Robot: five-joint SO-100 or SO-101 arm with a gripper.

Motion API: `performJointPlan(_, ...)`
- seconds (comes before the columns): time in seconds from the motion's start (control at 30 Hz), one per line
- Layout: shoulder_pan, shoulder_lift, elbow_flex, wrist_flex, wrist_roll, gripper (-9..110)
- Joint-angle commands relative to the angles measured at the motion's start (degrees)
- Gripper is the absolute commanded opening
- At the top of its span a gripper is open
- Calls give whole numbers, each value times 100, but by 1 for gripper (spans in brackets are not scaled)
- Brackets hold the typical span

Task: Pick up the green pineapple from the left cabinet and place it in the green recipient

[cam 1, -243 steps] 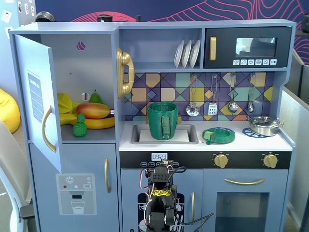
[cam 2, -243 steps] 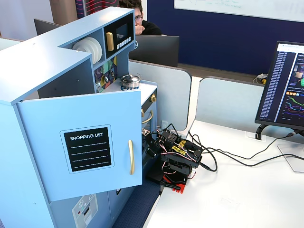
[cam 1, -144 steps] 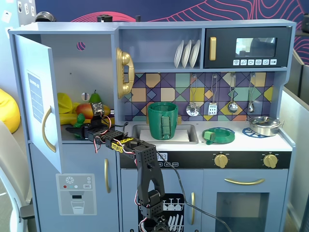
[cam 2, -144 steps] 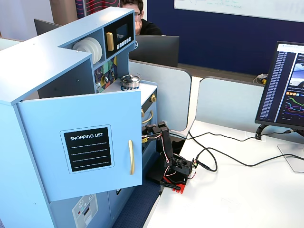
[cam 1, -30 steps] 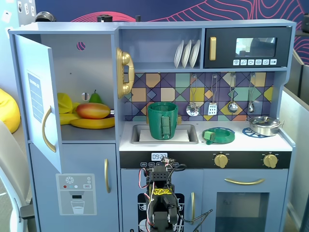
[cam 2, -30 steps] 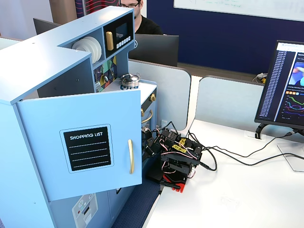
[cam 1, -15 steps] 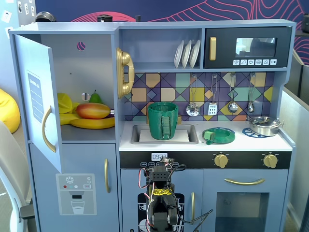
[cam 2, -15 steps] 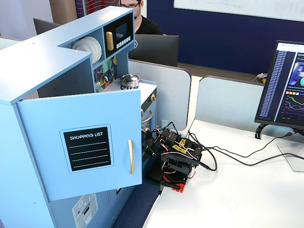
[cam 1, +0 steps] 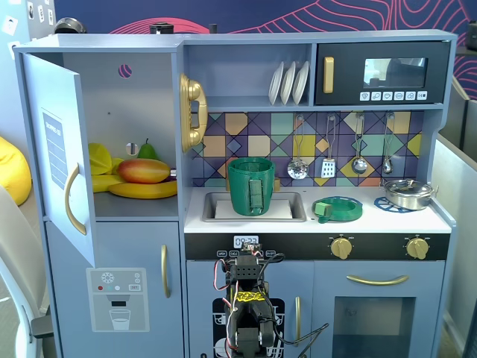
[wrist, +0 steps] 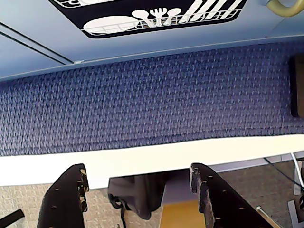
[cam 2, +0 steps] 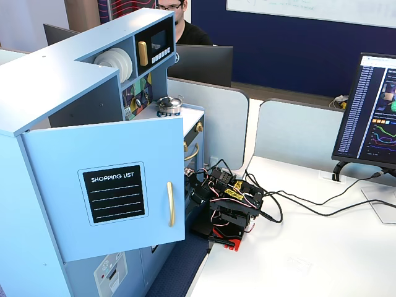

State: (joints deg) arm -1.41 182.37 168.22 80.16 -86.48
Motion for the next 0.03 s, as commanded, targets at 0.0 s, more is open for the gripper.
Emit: performJointPlan(0.0,62,-26,343,765,-35,20)
